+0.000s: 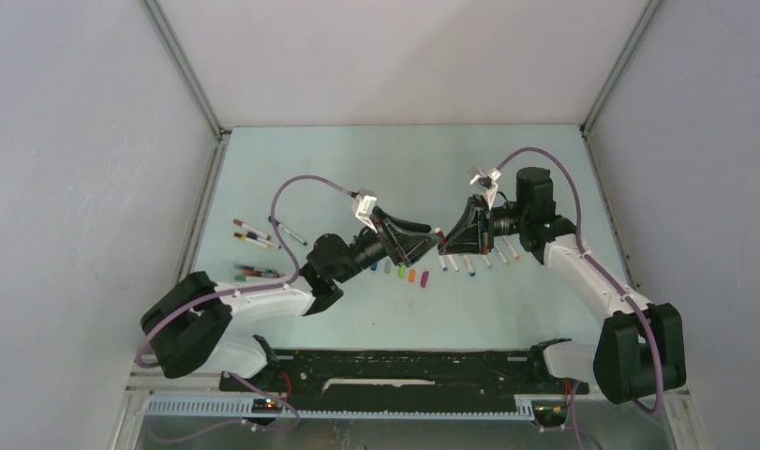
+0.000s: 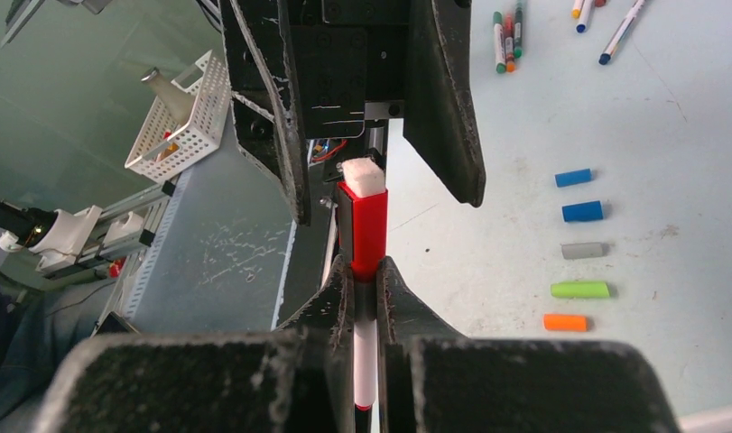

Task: Open the pen caps
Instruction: Open the pen cap from the pen.

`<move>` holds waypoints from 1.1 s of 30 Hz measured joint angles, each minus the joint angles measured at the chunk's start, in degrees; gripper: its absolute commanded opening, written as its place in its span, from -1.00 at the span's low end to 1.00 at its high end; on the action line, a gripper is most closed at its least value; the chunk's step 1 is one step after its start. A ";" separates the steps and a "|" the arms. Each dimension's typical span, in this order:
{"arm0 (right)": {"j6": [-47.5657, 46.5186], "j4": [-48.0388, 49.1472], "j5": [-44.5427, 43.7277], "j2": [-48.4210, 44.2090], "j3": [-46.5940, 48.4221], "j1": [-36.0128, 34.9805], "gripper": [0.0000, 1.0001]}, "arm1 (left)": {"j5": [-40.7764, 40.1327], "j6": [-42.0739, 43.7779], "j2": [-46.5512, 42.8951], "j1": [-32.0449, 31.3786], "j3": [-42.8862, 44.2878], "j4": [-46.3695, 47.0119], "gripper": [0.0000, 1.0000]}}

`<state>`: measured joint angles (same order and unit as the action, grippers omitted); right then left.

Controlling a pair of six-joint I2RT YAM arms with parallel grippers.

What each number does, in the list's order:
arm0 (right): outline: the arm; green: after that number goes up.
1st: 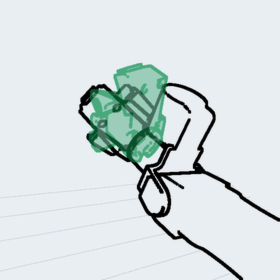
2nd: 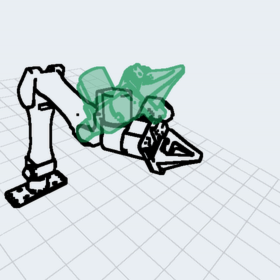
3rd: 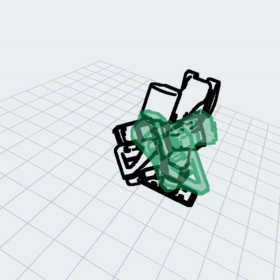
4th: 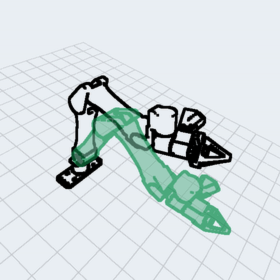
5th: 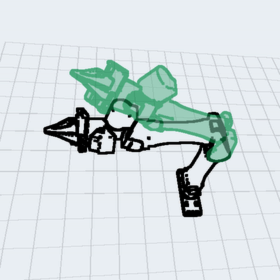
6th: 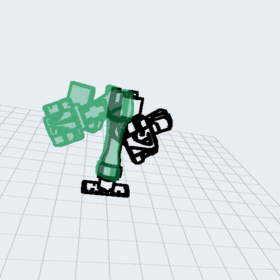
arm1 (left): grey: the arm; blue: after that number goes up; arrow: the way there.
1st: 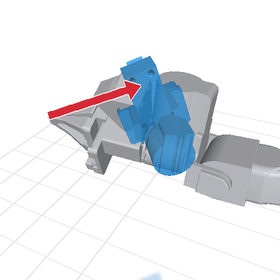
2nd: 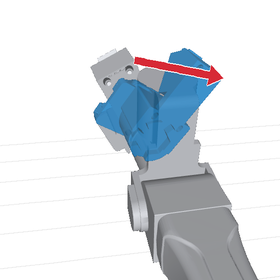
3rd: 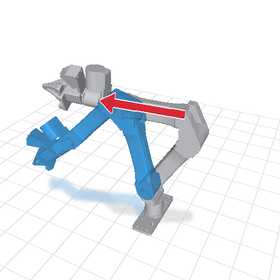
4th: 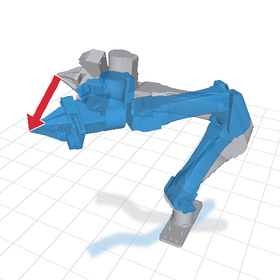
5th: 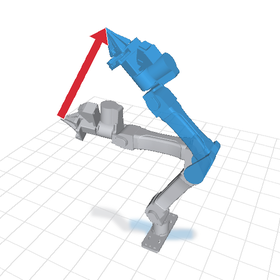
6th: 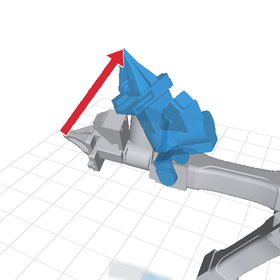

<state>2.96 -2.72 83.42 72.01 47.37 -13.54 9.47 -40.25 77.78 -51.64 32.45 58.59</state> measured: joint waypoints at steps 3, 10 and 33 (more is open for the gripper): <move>0.00 0.00 -0.02 0.00 -0.02 -0.09 -1.00 | 0.20 -1.33 1.01 0.00 0.26 2.47 0.18; 0.00 -0.02 -0.07 0.00 -0.02 -0.15 -1.00 | -0.24 -3.02 2.14 -0.15 0.37 4.31 0.08; -0.63 -1.36 -2.49 0.24 0.00 -0.35 -1.00 | -1.90 -5.42 6.95 -1.88 5.70 1.40 -0.86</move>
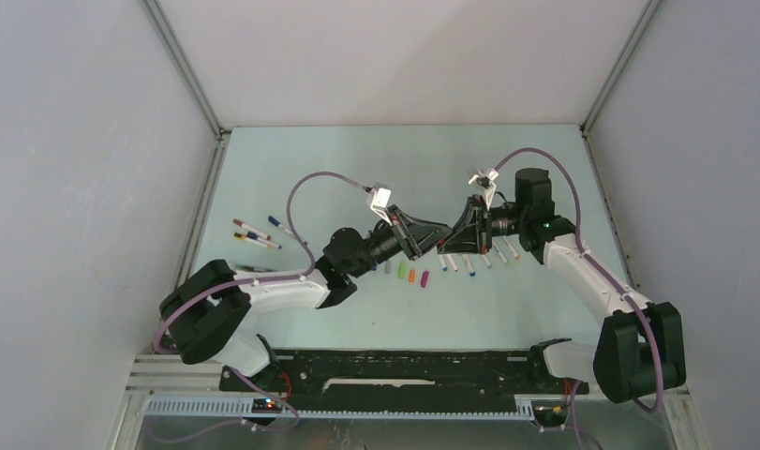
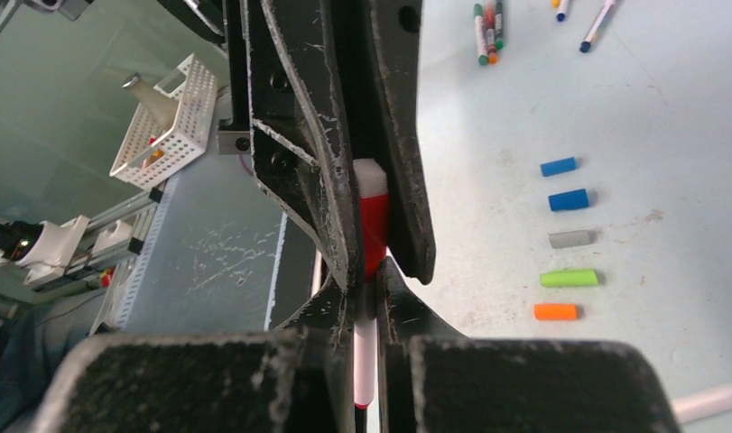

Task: Open the pen caps
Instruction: Open the pen cap from the pen.

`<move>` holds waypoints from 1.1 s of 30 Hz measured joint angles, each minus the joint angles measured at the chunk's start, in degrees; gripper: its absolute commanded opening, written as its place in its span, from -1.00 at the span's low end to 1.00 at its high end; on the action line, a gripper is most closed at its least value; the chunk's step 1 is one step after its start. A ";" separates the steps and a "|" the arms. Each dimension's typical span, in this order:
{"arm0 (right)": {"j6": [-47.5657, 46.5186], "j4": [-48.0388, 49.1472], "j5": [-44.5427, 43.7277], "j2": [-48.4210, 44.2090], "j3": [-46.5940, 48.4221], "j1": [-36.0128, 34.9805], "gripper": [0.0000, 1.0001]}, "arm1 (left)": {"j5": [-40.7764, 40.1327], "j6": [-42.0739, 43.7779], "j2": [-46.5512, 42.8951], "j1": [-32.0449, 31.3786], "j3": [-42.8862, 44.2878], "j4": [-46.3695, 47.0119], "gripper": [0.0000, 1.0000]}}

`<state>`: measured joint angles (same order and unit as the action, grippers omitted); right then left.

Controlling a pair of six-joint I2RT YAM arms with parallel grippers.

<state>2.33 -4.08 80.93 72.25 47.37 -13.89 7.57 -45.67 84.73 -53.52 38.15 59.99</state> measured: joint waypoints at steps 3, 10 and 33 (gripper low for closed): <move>0.00 -0.09 -0.61 0.00 0.02 0.09 -1.00 | 0.09 -0.04 0.33 0.02 0.26 0.24 -1.00; -0.17 -0.13 -1.27 0.02 0.07 0.09 -0.97 | -2.12 0.24 0.15 -0.11 0.04 0.46 -1.00; -2.95 -3.65 -1.81 1.53 1.44 -1.42 -0.35 | -6.99 2.73 -1.16 0.83 0.11 3.43 -1.00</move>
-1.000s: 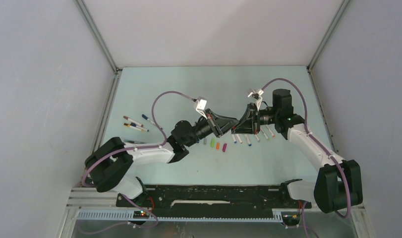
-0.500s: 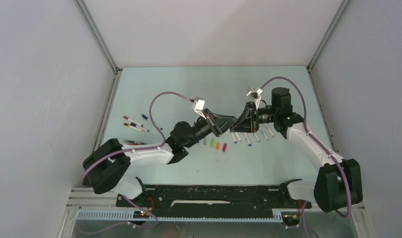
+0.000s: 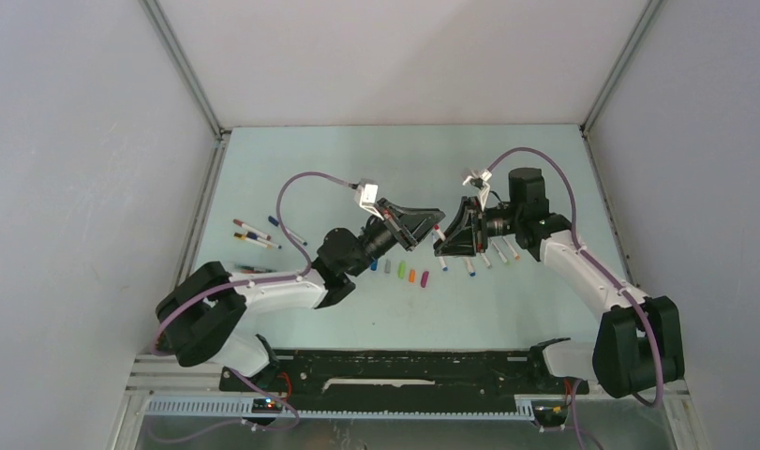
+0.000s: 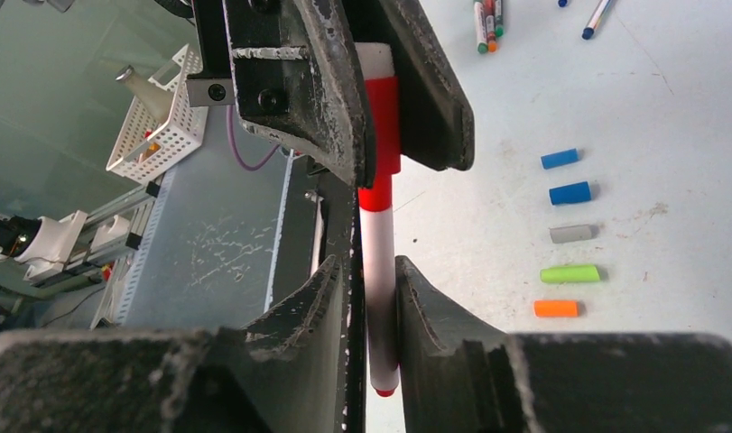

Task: Open the pen caps
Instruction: Open the pen cap from the pen.

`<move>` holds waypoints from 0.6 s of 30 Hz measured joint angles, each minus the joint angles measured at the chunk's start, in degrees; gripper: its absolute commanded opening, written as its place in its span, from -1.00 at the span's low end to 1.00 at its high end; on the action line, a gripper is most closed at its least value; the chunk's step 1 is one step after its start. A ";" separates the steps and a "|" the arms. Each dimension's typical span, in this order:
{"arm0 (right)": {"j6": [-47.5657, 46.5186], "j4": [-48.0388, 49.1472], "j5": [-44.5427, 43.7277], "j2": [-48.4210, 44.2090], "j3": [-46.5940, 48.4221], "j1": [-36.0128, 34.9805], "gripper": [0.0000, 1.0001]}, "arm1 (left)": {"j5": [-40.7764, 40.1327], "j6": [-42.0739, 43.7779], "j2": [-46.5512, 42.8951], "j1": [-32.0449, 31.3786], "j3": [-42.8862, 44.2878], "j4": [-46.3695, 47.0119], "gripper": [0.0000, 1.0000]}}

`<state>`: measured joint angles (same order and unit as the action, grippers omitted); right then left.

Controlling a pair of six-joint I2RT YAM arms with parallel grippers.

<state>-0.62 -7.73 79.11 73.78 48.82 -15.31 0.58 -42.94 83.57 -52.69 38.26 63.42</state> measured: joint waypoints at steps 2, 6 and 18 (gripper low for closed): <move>0.15 0.00 0.04 0.00 0.00 0.00 -0.24 | 0.00 0.00 0.00 0.00 0.00 0.09 -1.00; 1.92 0.55 0.22 0.00 0.00 0.00 -0.21 | 0.61 -0.09 0.02 0.02 0.17 0.50 -1.00; 7.50 4.04 0.63 0.00 0.02 0.83 -1.00 | 3.23 -0.85 2.21 0.11 1.09 2.10 -1.00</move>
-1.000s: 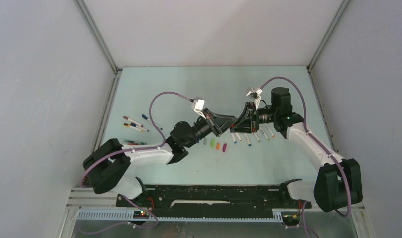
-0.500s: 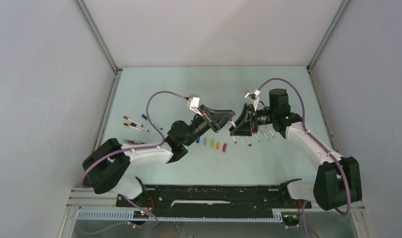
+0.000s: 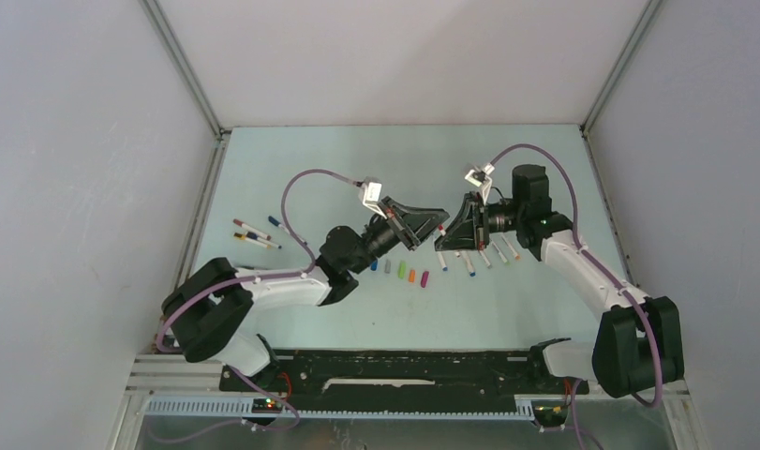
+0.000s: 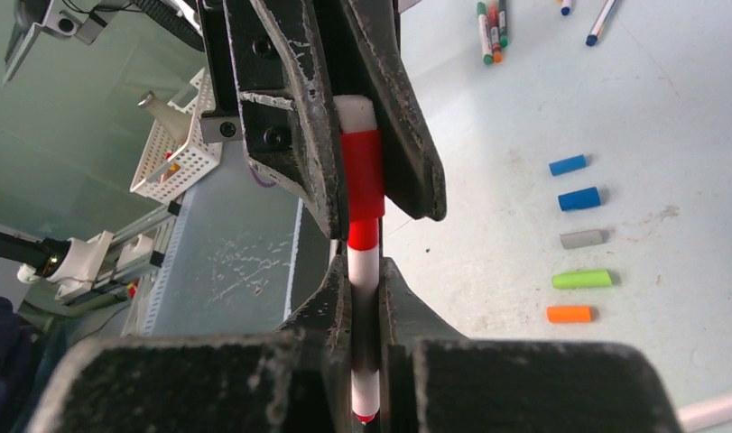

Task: Open the pen caps
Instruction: Open the pen cap from the pen, then place the pen at the center of the board, then place the pen cap at the center of the board.

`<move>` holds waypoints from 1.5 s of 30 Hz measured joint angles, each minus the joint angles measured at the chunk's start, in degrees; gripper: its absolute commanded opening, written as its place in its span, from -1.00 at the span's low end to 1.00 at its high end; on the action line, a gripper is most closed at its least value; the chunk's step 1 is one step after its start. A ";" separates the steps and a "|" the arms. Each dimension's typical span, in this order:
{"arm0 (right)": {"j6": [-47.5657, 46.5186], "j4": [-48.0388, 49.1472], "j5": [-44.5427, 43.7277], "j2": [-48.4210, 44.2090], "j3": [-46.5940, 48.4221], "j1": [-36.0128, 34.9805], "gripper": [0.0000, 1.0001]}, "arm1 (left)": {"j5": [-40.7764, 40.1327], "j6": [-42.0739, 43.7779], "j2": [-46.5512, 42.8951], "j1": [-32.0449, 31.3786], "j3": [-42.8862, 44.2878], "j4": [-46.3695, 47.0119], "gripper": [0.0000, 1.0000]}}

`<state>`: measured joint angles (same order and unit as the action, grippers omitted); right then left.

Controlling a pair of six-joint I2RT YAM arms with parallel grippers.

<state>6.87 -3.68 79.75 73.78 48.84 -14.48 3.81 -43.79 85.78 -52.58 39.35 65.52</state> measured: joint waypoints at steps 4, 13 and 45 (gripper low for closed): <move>0.24 1.05 -0.02 0.00 0.15 -0.02 -1.00 | 0.35 -0.15 -0.07 0.81 0.50 -0.37 -1.00; -2.91 -2.12 -2.80 2.95 4.24 -2.08 -1.00 | 0.50 0.22 -5.84 13.25 4.59 -6.56 -1.00; -12.02 -23.52 -49.37 18.21 19.63 -2.23 -0.92 | 1.86 6.58 -5.18 28.52 13.35 -71.17 -1.00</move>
<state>-5.15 -27.20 30.37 91.98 68.47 -16.71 5.67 -37.21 80.60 -24.05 52.71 -5.65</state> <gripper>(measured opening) 0.085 0.094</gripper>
